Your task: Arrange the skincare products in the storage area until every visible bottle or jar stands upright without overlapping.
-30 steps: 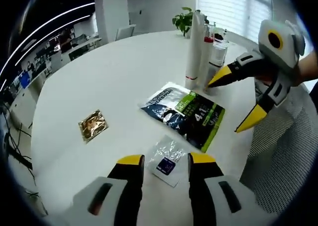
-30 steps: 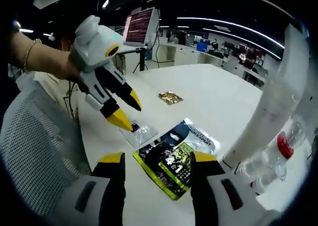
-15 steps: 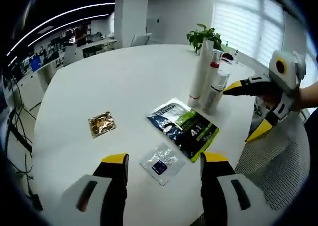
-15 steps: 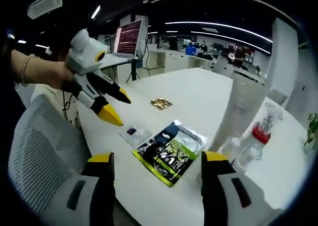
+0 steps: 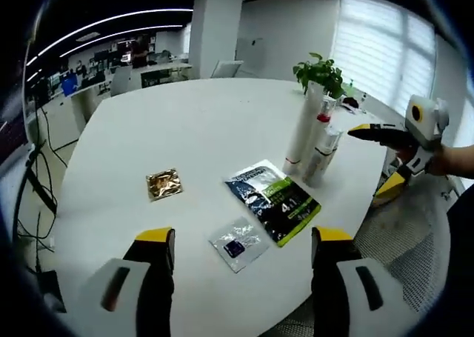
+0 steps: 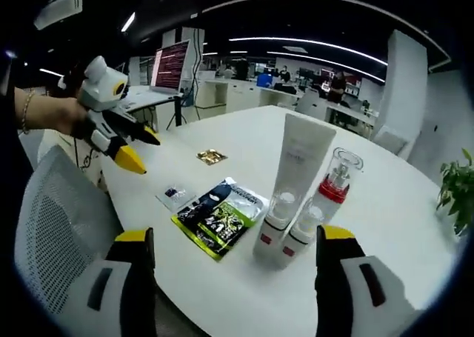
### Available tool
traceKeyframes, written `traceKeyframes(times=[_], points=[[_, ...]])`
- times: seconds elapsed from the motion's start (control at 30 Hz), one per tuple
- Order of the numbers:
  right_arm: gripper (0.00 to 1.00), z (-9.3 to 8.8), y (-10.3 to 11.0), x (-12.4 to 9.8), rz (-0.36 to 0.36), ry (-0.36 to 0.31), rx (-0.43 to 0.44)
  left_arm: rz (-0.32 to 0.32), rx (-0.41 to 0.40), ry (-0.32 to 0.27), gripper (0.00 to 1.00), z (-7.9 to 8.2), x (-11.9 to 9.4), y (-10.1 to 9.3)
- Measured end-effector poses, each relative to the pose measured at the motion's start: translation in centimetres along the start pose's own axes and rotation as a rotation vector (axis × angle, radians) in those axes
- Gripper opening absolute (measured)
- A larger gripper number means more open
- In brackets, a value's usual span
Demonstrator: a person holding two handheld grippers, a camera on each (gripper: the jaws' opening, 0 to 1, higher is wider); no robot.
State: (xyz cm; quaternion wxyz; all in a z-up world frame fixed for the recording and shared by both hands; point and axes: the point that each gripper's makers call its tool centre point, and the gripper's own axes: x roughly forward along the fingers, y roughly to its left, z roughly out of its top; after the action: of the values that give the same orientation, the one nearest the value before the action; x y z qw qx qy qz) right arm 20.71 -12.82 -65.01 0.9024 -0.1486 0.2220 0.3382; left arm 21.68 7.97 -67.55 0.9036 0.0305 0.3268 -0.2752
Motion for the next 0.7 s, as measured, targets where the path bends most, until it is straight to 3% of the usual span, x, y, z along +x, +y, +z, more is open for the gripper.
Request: traceKeyframes(times=[0.7], points=[[0.99,-0.5,-2.3,-2.7,-0.047,-0.066,0.07,0.085,-0.075,-0.001,0.97,-1.4,-2.8,-0.2]])
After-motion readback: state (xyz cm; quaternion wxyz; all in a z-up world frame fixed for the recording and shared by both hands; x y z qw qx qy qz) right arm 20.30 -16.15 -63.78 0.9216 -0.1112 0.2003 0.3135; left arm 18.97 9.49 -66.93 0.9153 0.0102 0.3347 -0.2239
